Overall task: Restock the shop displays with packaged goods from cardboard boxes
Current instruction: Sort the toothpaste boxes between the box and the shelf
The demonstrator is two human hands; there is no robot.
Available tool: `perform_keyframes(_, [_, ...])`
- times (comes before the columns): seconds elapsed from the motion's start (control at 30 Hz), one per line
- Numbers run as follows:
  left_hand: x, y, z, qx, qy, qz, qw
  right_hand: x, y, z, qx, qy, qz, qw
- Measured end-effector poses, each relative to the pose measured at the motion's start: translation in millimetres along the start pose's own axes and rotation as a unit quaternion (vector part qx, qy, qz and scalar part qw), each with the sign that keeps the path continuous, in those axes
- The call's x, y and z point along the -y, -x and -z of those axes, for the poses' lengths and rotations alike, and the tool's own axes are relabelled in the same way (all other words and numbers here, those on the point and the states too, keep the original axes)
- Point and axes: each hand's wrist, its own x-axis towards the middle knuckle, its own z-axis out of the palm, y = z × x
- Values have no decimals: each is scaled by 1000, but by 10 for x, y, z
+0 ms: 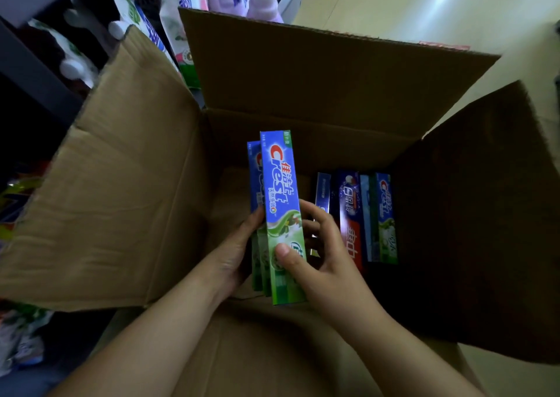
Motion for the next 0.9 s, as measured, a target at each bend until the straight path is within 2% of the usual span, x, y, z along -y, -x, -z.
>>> perform_keyframes(0.1, [-22,32,-42,31,27,16,999,85,-16,33,16,-43,-22,999])
perform_keyframes(0.17, [-26,41,-50,22,43,13,999,12,-82,122,-37,-33,-45,998])
perform_keyframes(0.2, [-24,46,-50,17,46,15,999,-86,-148,207,-94,27,-48,994])
perform_keyframes(0.23, [-20,54,-50,18,49,18,998,-217,-228,325,-155,108,-52,981])
perform_keyframes(0.3, [-15,63,-57,24,56,19,998,-497,-397,594,-241,257,-97,931])
perform_keyframes(0.37, [5,61,-60,23,41,9,999,-782,-524,845,-263,349,-173,883])
perform_keyframes(0.43, [25,53,-59,20,27,-2,999,-995,-603,987,-260,379,-236,856])
perform_keyframes(0.53, [51,49,-50,16,9,-9,1000,-1201,-660,1011,-274,361,-262,852])
perform_keyframes(0.63, [57,44,-53,19,-2,-12,1000,-1234,-717,1023,-324,325,-244,854])
perform_keyframes(0.73, [63,21,-57,18,2,-10,1000,-1252,-733,1048,-302,352,-226,857])
perform_keyframes(0.83, [67,16,-54,18,5,-8,1000,-1228,-710,1084,-317,243,-246,883])
perform_keyframes(0.9, [67,22,-47,15,5,-6,1000,-1197,-709,1117,-344,166,-256,888])
